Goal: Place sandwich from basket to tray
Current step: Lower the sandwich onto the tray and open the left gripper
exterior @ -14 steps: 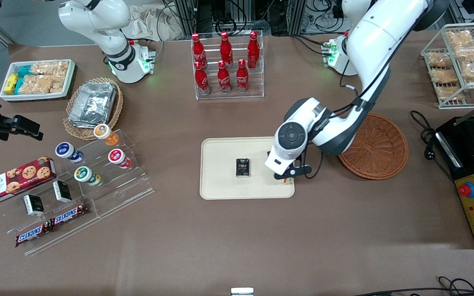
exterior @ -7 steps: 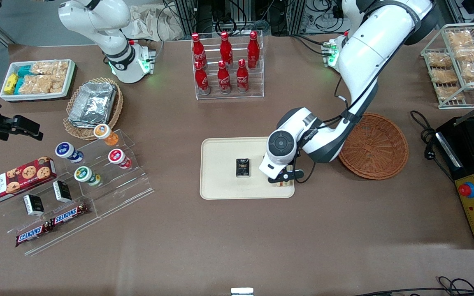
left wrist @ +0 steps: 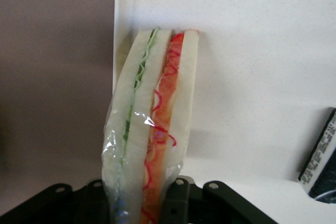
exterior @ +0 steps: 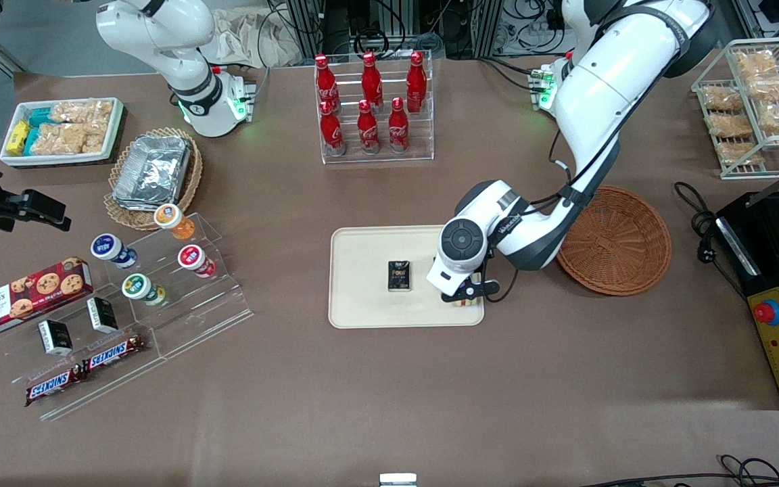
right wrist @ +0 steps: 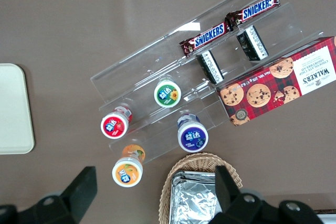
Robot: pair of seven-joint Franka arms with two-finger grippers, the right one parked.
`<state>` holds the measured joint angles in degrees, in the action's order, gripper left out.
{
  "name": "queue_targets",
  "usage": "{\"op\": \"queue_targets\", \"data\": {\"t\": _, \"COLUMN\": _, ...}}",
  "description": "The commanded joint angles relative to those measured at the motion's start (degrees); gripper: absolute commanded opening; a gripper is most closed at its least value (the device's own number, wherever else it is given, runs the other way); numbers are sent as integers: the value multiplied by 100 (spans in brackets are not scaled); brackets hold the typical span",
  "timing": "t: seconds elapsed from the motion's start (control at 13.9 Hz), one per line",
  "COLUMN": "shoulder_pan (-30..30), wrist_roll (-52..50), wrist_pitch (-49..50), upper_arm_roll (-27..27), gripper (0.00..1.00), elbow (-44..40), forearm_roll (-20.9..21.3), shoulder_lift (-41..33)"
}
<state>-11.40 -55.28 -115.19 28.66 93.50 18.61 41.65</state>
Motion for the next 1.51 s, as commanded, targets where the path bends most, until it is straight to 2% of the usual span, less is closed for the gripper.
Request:
{"op": "queue_targets", "data": {"t": 0.0, "shoulder_pan": -37, "wrist_roll": -123, "wrist_pitch": 14, "upper_arm_roll": -9, "gripper": 100, "elbow": -122, "forearm_roll": 117, "shoulder_lift": 63}}
{"op": "queue_targets", "data": {"t": 0.29, "shoulder_pan": 7, "wrist_roll": -114, "wrist_pitch": 110, "upper_arm_roll": 8, "gripper": 100, "elbow": -157, "forearm_roll": 99, "shoulder_lift": -95}}
{"op": "queue_targets", "data": {"t": 0.58, "shoulder_pan": 7, "wrist_roll": -35, "wrist_pitch": 593, "upper_arm_roll": 43, "gripper": 100, "elbow": -218, "forearm_roll": -50, "shoulder_lift": -771}}
{"op": "queue_targets", "data": {"t": 0.72, "shoulder_pan": 24, "wrist_roll": -18, "wrist_pitch": 699, "upper_arm_roll": 35, "gripper": 100, "elbow": -271, "forearm_roll": -365, "shoulder_lift": -1079}}
{"op": "queue_targets", "data": {"t": 0.86, "shoulder_pan": 85, "wrist_roll": 17, "wrist_pitch": 927, "upper_arm_roll": 26, "gripper": 100, "elbow": -289, "forearm_roll": -393, "shoulder_lift": -1351}}
{"op": "queue_targets", "data": {"t": 0.93, "shoulder_pan": 199, "wrist_roll": 174, "wrist_pitch": 1006, "upper_arm_roll": 35, "gripper": 100, "elbow": -289, "forearm_roll": -410, "shoulder_lift": -1457}}
{"op": "queue_targets", "data": {"t": 1.22, "shoulder_pan": 787, "wrist_roll": 990, "wrist_pitch": 1428, "upper_arm_roll": 35, "gripper": 100, "elbow": -271, "forearm_roll": -937, "shoulder_lift": -2019}}
{"op": "queue_targets", "data": {"t": 1.44, "shoulder_pan": 1340, "wrist_roll": 1999, "wrist_pitch": 1788, "upper_arm_roll": 26, "gripper": 100, "elbow": -210, "forearm_roll": -973, "shoulder_lift": -2441}}
